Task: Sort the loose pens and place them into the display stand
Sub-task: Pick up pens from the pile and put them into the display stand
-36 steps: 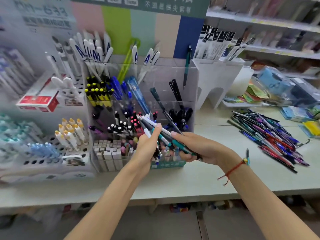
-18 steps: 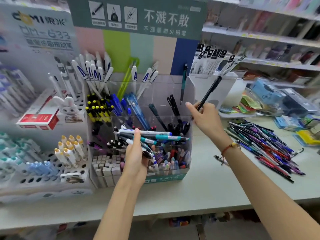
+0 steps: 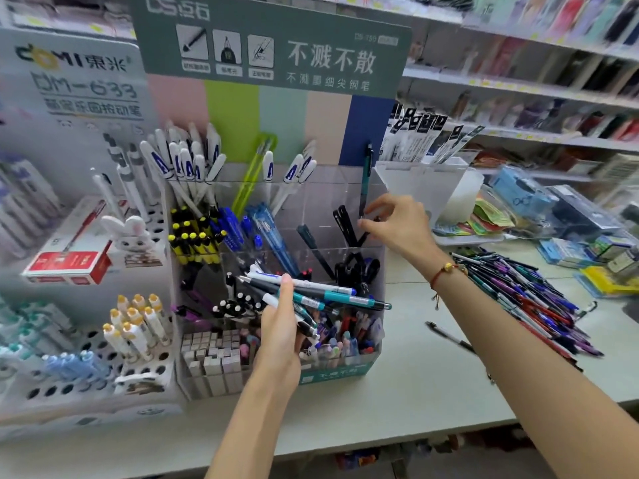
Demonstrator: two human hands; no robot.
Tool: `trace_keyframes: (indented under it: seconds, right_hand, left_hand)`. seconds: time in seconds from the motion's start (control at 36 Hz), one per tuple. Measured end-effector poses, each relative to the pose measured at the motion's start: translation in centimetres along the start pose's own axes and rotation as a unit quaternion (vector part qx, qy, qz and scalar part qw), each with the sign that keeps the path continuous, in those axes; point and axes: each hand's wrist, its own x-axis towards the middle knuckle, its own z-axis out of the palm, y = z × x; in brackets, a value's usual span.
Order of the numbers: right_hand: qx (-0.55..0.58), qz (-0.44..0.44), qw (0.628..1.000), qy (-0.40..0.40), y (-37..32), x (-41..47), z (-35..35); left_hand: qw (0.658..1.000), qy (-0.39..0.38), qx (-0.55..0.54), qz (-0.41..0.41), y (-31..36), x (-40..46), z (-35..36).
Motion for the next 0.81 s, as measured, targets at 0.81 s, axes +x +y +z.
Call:
trace_keyframes:
  seconds: [0.81]
  right_hand:
    - [0.081, 0.043, 0.962, -0.259, -1.5, -8.3, -1.0]
  left_hand:
    - [0.998, 0.007, 0.023, 0.059, 0.4, -1.5, 0.4]
